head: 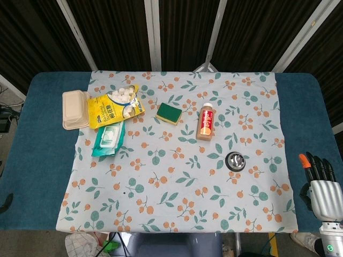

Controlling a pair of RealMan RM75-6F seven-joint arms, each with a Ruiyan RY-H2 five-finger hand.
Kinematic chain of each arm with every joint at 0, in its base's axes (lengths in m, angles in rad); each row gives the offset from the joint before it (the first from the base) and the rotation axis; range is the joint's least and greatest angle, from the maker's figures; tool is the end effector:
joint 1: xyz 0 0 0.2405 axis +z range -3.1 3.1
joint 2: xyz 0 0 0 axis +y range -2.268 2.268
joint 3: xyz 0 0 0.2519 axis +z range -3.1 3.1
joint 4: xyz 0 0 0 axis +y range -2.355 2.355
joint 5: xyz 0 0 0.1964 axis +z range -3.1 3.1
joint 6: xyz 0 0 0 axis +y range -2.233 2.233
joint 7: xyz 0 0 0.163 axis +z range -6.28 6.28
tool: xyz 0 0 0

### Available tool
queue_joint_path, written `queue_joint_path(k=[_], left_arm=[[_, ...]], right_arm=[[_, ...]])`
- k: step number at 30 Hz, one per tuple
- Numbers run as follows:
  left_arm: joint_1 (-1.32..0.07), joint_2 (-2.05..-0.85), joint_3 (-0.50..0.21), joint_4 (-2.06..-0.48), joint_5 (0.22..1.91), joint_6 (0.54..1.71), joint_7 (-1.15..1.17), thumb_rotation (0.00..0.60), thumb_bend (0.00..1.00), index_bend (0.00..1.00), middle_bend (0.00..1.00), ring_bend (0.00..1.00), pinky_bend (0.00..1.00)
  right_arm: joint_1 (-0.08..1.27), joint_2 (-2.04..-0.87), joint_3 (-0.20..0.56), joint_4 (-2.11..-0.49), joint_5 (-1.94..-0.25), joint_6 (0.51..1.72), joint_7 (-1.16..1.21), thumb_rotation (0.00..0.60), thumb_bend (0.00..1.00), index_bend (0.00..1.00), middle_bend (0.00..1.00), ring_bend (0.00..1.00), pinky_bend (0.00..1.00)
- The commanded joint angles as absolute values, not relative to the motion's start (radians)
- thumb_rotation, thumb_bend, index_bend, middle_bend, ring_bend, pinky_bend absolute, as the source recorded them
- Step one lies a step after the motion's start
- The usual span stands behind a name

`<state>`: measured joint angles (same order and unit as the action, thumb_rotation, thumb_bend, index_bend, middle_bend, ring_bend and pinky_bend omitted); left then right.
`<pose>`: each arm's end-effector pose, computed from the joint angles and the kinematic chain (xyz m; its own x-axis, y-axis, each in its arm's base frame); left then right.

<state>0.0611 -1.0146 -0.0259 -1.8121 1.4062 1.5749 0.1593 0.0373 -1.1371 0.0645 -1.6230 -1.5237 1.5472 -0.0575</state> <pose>-0.3073 0.1473 0.1993 0.4547 0.0240 0.8903 0.8676 0.2137 -0.4489 -0.2989 -0.1866 0.1733 0.4220 0.0540 0.9050 -0.9065 0.0121 0.4219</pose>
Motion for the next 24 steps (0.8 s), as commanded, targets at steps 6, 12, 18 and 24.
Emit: queue_joint_path(k=[6, 12, 18, 24], left_arm=[[0.062, -1.015, -0.020, -1.811, 1.424, 1.578, 0.162, 0.600, 0.47, 0.02, 0.00, 0.00, 0.07], [0.064, -1.032, -0.028, -1.767, 1.506, 1.642, 0.139, 0.600, 0.47, 0.02, 0.00, 0.00, 0.07], [0.064, -1.052, -0.028, -1.724, 1.536, 1.659, 0.122, 0.600, 0.47, 0.02, 0.00, 0.00, 0.07], [0.077, -1.052, -0.025, -1.726, 1.548, 1.684, 0.120, 0.600, 0.47, 0.02, 0.00, 0.00, 0.07]], right_arm=[[0.038, -1.138, 0.061, -1.623, -1.525, 1.542, -0.057, 0.600, 0.98, 0.05, 0.00, 0.00, 0.00], [0.042, -1.139, 0.058, -1.619, -1.526, 1.530, -0.055, 0.600, 0.98, 0.05, 0.00, 0.00, 0.00], [0.051, -1.147, 0.055, -1.615, -1.521, 1.507, -0.062, 0.600, 0.98, 0.05, 0.00, 0.00, 0.00], [0.067, -1.158, 0.054, -1.614, -1.531, 1.488, -0.074, 0.600, 0.98, 0.05, 0.00, 0.00, 0.00]])
